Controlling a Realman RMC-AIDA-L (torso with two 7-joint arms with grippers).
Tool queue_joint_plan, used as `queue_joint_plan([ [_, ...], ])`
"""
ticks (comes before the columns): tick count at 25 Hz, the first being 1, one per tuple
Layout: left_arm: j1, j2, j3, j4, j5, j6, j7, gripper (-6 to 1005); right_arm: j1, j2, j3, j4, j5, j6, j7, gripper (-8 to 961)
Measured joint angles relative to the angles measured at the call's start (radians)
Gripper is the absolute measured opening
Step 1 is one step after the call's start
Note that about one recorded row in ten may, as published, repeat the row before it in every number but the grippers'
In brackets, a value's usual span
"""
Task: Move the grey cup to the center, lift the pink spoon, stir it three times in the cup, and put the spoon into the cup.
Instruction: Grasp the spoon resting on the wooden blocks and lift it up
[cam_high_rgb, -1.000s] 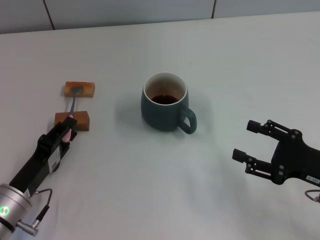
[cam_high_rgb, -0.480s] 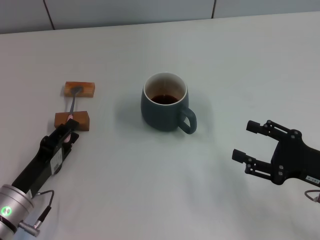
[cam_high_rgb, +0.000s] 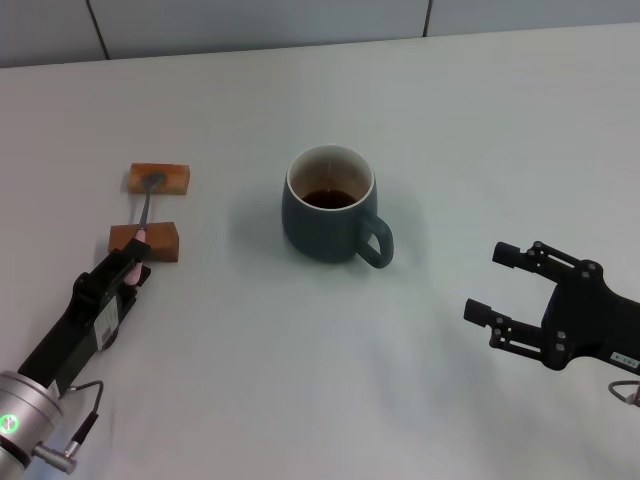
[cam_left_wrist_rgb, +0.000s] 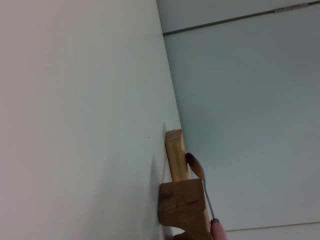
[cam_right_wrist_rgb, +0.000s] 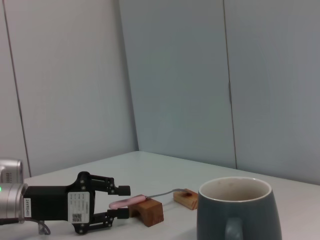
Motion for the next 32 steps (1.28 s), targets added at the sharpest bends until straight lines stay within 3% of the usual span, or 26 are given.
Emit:
queue_joint_plan([
  [26, -0.003, -0.002, -0.01, -0.008, -0.001, -0.011, 0.003, 420, 0.009, -0.002, 0.0, 0.018, 0.0, 0.008, -0.015, 786],
  [32, -0.006, -0.002, -0.01, -0.008, 0.003, -0.016, 0.004, 341, 0.007, -0.002, 0.0, 0.018, 0.0, 0.008, -0.015, 786],
])
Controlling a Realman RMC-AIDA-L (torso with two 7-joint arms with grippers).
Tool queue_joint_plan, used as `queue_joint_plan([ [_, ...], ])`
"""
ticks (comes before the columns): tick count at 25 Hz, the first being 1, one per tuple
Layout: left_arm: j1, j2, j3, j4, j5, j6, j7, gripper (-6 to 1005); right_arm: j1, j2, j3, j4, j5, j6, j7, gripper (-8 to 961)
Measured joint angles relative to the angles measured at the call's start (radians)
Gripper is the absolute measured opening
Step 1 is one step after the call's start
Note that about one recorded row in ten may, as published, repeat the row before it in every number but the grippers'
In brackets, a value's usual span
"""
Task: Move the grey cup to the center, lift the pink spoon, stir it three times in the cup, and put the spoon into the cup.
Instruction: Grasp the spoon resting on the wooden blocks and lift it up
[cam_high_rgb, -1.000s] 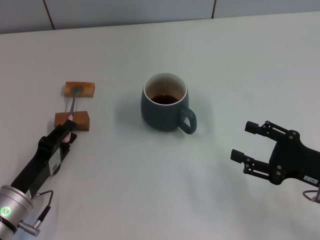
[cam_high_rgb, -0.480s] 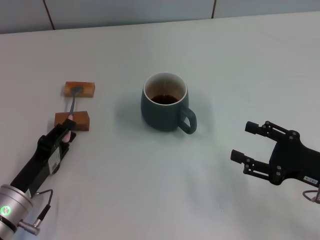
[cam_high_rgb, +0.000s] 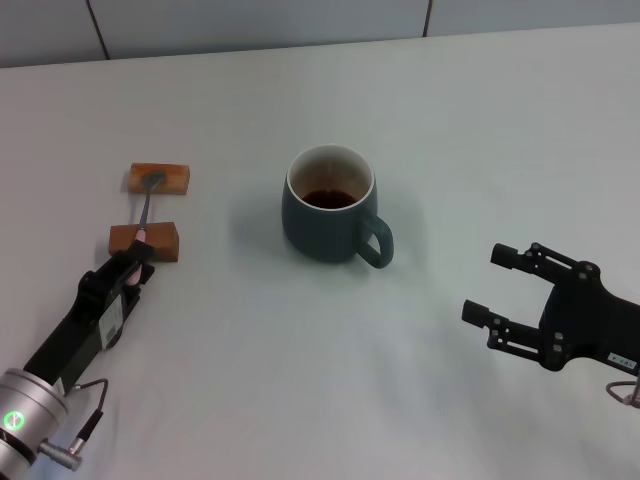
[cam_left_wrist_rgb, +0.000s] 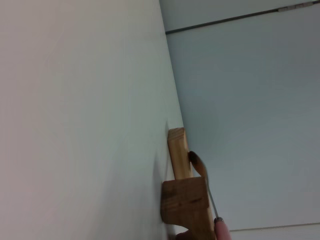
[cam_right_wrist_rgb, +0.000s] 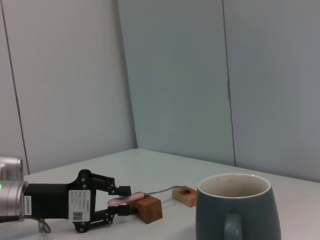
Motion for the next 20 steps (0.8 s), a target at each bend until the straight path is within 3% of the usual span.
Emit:
queue_joint_plan([
  [20, -0.013, 0.002, 0.005, 0.011, 0.011, 0.031, 0.048, 205, -0.004, 0.0, 0.0, 0.0, 0.0, 0.003, -0.011, 787],
])
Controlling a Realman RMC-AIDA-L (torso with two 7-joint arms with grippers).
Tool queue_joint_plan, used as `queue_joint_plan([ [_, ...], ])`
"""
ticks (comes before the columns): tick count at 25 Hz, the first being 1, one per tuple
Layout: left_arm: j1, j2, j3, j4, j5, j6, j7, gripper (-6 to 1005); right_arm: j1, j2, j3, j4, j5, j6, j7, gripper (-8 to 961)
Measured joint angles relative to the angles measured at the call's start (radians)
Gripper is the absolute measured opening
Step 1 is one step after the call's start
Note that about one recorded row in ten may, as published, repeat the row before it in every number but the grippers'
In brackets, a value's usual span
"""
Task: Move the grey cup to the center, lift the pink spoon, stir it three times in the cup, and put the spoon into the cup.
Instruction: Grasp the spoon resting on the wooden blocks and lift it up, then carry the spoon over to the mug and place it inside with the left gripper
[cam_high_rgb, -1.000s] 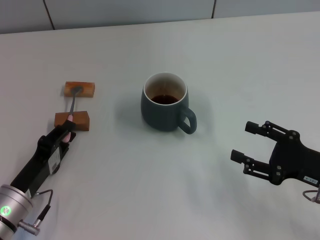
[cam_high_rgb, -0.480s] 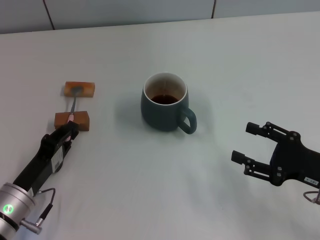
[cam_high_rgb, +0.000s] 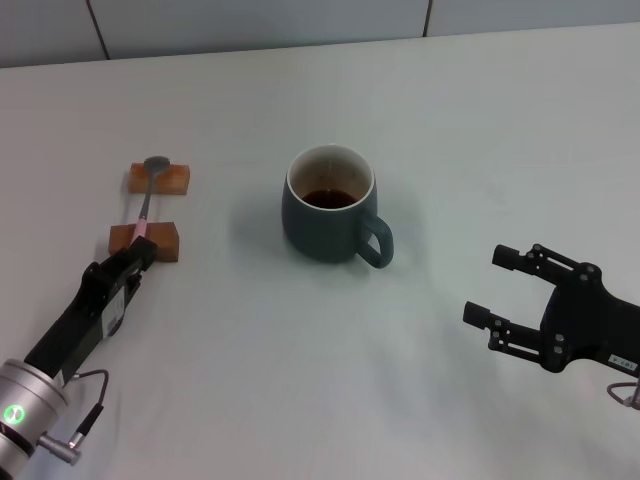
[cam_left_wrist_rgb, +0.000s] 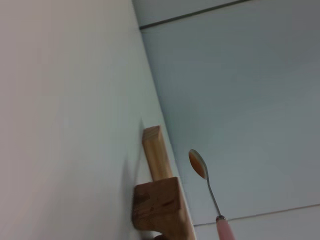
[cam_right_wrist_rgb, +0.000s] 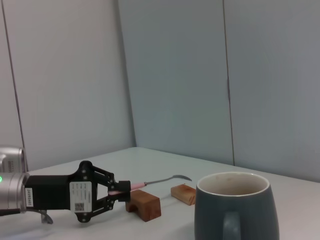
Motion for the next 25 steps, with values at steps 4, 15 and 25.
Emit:
queue_joint_plan([
  [4, -0.001, 0.002, 0.0, 0.01, 0.008, 0.017, 0.019, 142, 0.0, 0.0, 0.0, 0.0, 0.0, 0.003, 0.0, 787],
  [15, -0.14, 0.01, 0.053, 0.261, 0.153, 0.24, 0.021, 131, 0.003, 0.0, 0.001, 0.0, 0.0, 0.005, 0.0, 786],
  [25, -0.245, 0.013, 0.234, 0.733, 0.185, 0.336, -0.051, 132, 0.005, 0.0, 0.009, -0.001, 0.0, -0.001, 0.0, 785],
])
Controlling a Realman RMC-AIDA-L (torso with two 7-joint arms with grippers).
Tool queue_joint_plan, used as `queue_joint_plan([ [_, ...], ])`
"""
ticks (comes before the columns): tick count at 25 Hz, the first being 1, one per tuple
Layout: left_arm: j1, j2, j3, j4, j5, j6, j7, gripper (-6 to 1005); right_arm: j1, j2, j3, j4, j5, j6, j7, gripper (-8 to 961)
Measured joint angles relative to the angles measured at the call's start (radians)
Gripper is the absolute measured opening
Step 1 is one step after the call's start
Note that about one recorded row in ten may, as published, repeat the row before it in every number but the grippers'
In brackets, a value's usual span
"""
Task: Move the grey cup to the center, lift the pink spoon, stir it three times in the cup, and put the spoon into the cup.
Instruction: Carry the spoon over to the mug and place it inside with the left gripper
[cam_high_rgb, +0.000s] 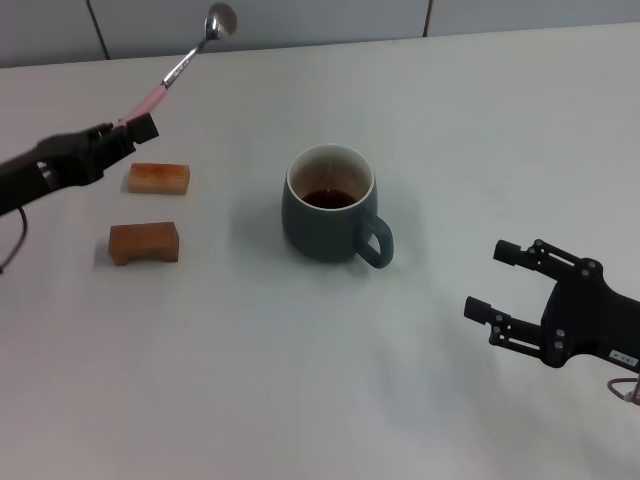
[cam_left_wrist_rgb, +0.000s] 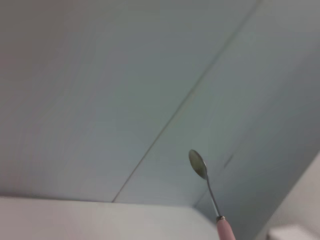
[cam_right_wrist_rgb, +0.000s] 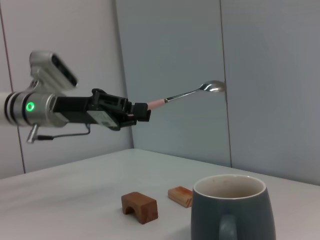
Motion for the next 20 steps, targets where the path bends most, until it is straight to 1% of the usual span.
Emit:
queue_joint_plan([
  [5, -0.01, 0.0, 0.153, 0.245, 0.004, -0.018, -0.047, 132, 0.003, 0.0, 0.0, -0.005, 0.0, -0.002, 0.002, 786],
  [8, -0.005, 0.007, 0.247, 0.401, 0.021, -0.018, -0.098, 131, 0.005, 0.0, 0.0, -0.007, 0.0, -0.004, 0.005, 786],
  [9, -0.001, 0.01, 0.288, 0.473, 0.031, -0.011, -0.12, 131, 0.006, 0.0, 0.0, -0.007, 0.0, -0.004, 0.005, 785],
  [10, 0.0, 0.011, 0.307, 0.509, 0.034, -0.007, -0.129, 131, 0.006, 0.0, 0.0, -0.008, 0.001, -0.005, 0.005, 785],
  [11, 0.004, 0.012, 0.331, 0.568, 0.042, 0.002, -0.147, 131, 0.007, 0.0, 0.0, -0.008, 0.001, -0.005, 0.005, 785],
  [14, 0.004, 0.013, 0.379, 0.685, 0.069, 0.043, -0.178, 132, 0.01, 0.0, 0.0, -0.008, 0.002, -0.005, 0.005, 785],
  [17, -0.011, 0.013, 0.405, 0.784, 0.108, 0.11, -0.203, 132, 0.011, 0.0, 0.0, -0.008, 0.001, -0.006, 0.005, 786],
  [20, -0.034, 0.008, 0.412, 0.845, 0.133, 0.16, -0.223, 132, 0.009, 0.0, 0.0, -0.008, 0.001, -0.006, 0.005, 787],
])
